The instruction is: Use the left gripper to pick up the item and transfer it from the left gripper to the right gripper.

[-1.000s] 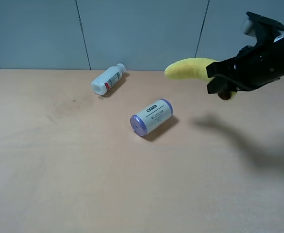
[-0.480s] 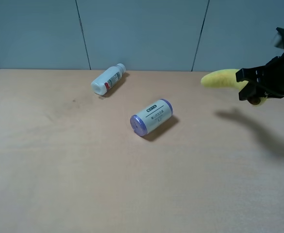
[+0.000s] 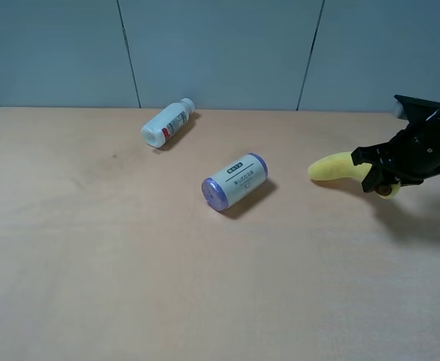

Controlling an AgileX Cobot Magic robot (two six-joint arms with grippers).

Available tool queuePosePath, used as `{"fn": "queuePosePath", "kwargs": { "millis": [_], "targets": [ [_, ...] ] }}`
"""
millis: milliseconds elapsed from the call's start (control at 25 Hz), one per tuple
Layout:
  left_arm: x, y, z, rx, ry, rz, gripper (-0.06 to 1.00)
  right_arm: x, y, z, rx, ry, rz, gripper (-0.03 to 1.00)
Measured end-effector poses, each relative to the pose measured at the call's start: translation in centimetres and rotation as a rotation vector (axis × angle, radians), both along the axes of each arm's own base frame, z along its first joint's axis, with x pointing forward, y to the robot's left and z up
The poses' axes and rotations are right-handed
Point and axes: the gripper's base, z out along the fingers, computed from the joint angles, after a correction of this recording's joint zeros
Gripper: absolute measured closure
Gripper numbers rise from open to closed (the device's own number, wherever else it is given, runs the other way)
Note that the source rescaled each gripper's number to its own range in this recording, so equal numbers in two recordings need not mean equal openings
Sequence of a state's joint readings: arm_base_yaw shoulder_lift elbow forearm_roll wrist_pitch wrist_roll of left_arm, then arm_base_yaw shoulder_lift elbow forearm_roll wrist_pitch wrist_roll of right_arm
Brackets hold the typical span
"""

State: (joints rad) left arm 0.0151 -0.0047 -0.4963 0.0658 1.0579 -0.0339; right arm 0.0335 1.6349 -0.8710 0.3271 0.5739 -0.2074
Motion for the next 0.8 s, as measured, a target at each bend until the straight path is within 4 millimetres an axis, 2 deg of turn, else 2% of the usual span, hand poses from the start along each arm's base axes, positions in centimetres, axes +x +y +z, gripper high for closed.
{"fn": "queuePosePath", "kwargs": {
  "millis": [320, 400, 440, 480, 560, 600, 680, 800],
  "targets": [
    [0.0, 0.0, 0.0, 0.0, 0.0, 0.0, -0.03, 0.2, -0.1, -1.1, -0.014, 0.034, 0.011, 0.95],
    [0.0, 0.0, 0.0, 0.0, 0.0, 0.0, -0.03, 0.2, -0.1, -1.0, -0.014, 0.038, 0.013, 0.91],
    [0.0, 0.0, 0.0, 0.0, 0.0, 0.0, -0.03, 0.2, -0.1, -1.1, -0.014, 0.041, 0.014, 0.84],
    [0.0, 0.0, 0.0, 0.0, 0.0, 0.0, -0.03, 0.1, -0.1, -1.1, -0.014, 0.047, 0.016, 0.71],
    [0.0, 0.0, 0.0, 0.0, 0.0, 0.0, -0.03, 0.0, -0.1, -1.2, -0.018, 0.066, 0.026, 0.34],
    [0.0, 0.0, 0.0, 0.0, 0.0, 0.0, -0.03, -0.1, -0.1, -1.3, -0.018, 0.077, 0.03, 0.19],
    [0.0, 0.0, 0.0, 0.0, 0.0, 0.0, -0.03, -0.4, 0.0, -1.3, -0.018, 0.11, 0.042, 0.05],
    [0.0, 0.0, 0.0, 0.0, 0.0, 0.0, -0.03, -0.6, 0.0, -1.3, -0.018, 0.134, 0.052, -0.01]
  ]
}}
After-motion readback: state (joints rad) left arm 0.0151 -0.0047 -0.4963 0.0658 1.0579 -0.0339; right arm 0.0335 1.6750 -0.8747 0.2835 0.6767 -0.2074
